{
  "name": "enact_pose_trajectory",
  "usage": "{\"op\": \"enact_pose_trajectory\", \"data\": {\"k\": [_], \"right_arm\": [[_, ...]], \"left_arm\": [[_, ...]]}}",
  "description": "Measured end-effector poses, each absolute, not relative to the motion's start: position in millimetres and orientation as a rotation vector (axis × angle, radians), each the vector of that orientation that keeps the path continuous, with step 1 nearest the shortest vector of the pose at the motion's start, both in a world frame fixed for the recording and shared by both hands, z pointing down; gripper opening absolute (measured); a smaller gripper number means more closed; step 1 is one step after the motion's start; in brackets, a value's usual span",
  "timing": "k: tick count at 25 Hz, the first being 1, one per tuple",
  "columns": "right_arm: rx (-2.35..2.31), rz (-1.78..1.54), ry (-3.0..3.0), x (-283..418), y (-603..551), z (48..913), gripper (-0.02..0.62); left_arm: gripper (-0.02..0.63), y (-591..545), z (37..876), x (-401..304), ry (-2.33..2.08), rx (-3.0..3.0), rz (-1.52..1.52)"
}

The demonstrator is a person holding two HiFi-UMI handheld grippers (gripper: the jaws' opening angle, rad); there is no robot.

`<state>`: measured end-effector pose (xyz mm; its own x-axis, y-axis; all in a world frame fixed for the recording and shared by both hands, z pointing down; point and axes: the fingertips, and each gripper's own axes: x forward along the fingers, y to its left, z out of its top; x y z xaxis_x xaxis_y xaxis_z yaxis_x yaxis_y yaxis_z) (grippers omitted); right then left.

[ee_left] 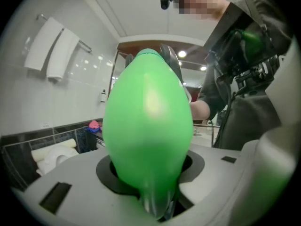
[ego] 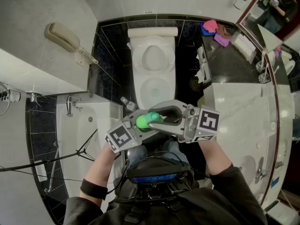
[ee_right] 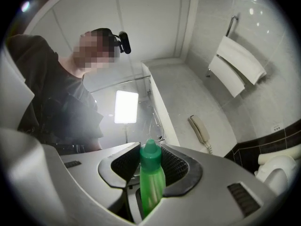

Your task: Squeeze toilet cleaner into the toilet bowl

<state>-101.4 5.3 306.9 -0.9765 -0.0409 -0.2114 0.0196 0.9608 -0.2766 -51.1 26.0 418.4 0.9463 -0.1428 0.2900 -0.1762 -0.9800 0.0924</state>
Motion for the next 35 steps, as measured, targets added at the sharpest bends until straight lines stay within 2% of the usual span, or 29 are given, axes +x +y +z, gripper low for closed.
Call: {"op": "enact_pose_trajectory", "data": {"k": [9,18,26,28,29,35], "right_arm": [[-0.257,-0.62,2.942,-103,-20,344,0.152],[-0.424,-0.987,2.93,-106,-28,380,0.152],[-0.453,-0.972,2.956,-111,-28,385,0.164],[-0.453,-0.905,2.962,-111,-29,382,0.227],[-0.445,-0.868,2.96,-110,-29,379,0.23],[-0.269,-0.601,2.927,-104,-19,344,0.354]], "left_arm": [[0.181,-17,448,-64,-0.835,3.002,0.551],[0.181,-42,475,-93,-1.399,2.865,0.739],[0.181,-39,487,-97,-1.354,2.838,0.715],[0.181,-35,491,-96,-1.264,2.841,0.689],[0.181,-32,491,-94,-1.205,2.847,0.672],[0.183,-6,451,-74,-0.68,2.905,0.496]]}}
